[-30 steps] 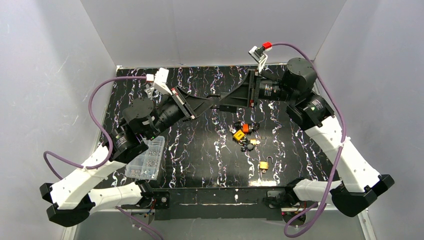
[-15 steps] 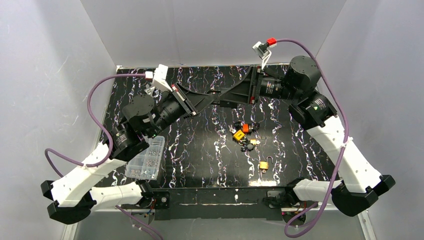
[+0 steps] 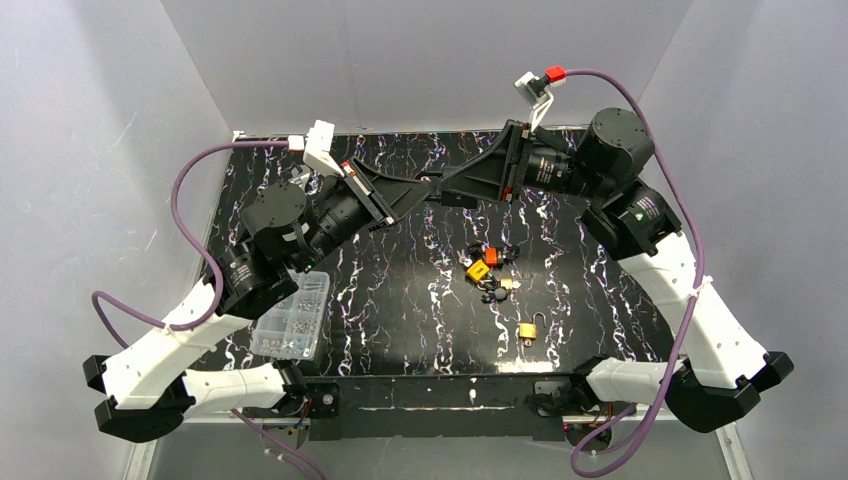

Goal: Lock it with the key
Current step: Lock the lock.

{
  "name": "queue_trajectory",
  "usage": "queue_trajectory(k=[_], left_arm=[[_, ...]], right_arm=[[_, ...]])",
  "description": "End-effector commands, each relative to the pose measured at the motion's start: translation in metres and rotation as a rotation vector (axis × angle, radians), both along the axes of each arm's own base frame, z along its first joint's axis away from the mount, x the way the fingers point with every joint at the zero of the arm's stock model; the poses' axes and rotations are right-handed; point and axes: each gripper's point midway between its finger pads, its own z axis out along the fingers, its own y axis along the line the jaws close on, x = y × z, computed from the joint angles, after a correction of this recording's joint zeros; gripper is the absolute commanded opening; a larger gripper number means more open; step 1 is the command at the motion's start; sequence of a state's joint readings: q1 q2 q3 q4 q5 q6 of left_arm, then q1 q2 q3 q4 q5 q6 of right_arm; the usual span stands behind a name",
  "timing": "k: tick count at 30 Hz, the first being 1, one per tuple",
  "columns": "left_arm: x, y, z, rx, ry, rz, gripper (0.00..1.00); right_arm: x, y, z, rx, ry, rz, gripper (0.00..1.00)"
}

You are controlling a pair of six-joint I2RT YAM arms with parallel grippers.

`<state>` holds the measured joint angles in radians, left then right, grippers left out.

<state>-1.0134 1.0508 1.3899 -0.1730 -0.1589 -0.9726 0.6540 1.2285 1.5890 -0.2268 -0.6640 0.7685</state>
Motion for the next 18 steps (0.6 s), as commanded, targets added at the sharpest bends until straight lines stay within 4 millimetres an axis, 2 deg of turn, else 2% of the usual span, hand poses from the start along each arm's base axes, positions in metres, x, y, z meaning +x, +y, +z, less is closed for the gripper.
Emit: queue_trajectory(k=[1,9,11,13,15,16,18], left_arm=[[-0.139,-0.103,-0.045,0.059,0.105,-0.773,0.00],[-0.139,-0.106,-0.045,0.061,0.101,-0.773,0.00],[-0.135,-0.101,-0.049,0.083,0.102,-0.731,0.00],[-0.120,-0.089,-0.058,0.128,0.101,-0.636,0.00],[-0.095,-0.067,-0.069,0.182,0.112,-0.505,0.00],[-0.081,-0.054,-0.073,0.192,0.120,-0.446,0.00],[-0.056,-0.028,-0.078,0.173,0.143,-0.351,0.00]], right_arm=[[0.036,0.070,-0.052,-0.056,0.035,-0.019,0.01],[0.035,0.077,-0.058,-0.068,0.044,-0.003,0.01],[0.035,0.076,-0.060,-0.072,0.044,-0.007,0.01],[0.037,0.072,-0.062,-0.085,0.041,-0.023,0.01],[0.042,0.062,-0.068,-0.098,0.048,-0.038,0.01],[0.045,0.056,-0.074,-0.102,0.060,-0.043,0.10],[0.051,0.040,-0.084,-0.087,0.087,-0.054,0.35]])
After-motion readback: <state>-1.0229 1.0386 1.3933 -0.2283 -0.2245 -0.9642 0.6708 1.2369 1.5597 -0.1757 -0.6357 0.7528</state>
